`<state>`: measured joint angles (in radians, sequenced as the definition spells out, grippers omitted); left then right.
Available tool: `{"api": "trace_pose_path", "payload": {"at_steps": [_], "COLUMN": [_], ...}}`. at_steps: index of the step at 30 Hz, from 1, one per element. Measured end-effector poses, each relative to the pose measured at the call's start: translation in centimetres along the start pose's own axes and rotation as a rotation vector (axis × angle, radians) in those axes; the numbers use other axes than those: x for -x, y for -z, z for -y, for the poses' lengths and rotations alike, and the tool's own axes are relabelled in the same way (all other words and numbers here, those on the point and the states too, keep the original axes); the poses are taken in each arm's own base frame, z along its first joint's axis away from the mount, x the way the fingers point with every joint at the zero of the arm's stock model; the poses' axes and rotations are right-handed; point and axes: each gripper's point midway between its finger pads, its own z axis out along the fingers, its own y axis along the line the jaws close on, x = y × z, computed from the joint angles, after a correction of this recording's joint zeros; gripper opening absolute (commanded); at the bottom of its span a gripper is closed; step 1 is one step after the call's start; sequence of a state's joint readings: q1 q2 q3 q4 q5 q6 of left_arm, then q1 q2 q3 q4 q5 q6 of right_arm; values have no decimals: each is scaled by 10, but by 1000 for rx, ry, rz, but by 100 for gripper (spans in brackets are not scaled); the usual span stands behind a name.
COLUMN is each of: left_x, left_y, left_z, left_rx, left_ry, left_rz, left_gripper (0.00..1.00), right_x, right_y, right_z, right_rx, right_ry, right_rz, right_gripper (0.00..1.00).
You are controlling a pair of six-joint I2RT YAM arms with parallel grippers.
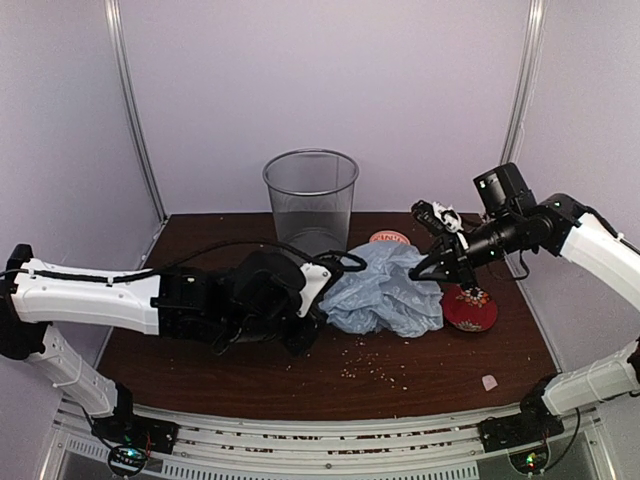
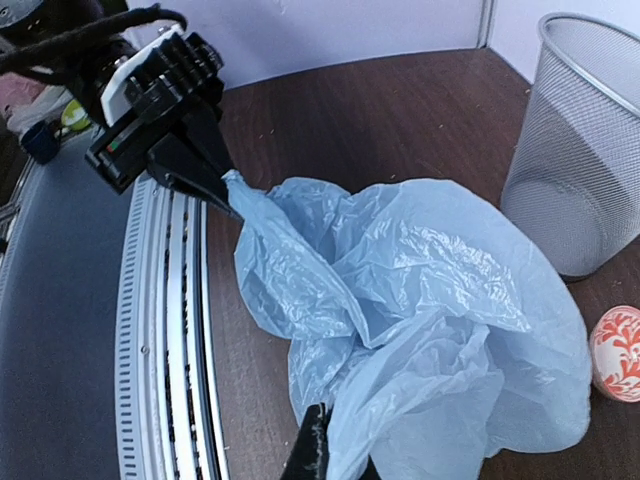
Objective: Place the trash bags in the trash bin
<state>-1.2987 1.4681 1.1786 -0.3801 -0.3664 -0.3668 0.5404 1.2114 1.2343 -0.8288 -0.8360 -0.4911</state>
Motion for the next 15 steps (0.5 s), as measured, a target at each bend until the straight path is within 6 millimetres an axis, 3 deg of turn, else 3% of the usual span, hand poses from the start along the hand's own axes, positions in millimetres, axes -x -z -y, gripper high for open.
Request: {"api": "trace_pose_path", "payload": {"at_steps": [1, 2, 3, 4, 6, 8, 11, 15], "left_x": [5, 17, 31, 50, 82, 101, 100, 62], "left_y": [0, 3, 7, 12, 22, 31, 39, 44], "left_z": [-1, -5, -8, -15, -32, -51, -82, -106], "left_rx": [6, 12, 16, 26, 57, 98, 170, 206], "left_ry": [2, 6, 12, 24, 54, 85, 135, 214], "left_rz": [9, 21, 43, 75, 139, 185, 204, 221], "left_gripper": [4, 15, 38, 50, 65, 73, 82, 92], "right_x": [9, 18, 31, 43, 63, 79, 94, 93], "right_y": [3, 8, 15, 23, 40, 58, 76, 69], "right_z": [5, 9, 17, 26, 42, 58, 74, 74], "right_rx": [-21, -42, -78, -111, -166, -193, -182, -97], "right_ry": [0, -5, -10, -26, -53, -105, -187, -276], "right_rz": [20, 44, 84, 122, 201, 287, 399, 471], "right_gripper": [0, 0, 0, 0, 0, 0, 0, 0]}}
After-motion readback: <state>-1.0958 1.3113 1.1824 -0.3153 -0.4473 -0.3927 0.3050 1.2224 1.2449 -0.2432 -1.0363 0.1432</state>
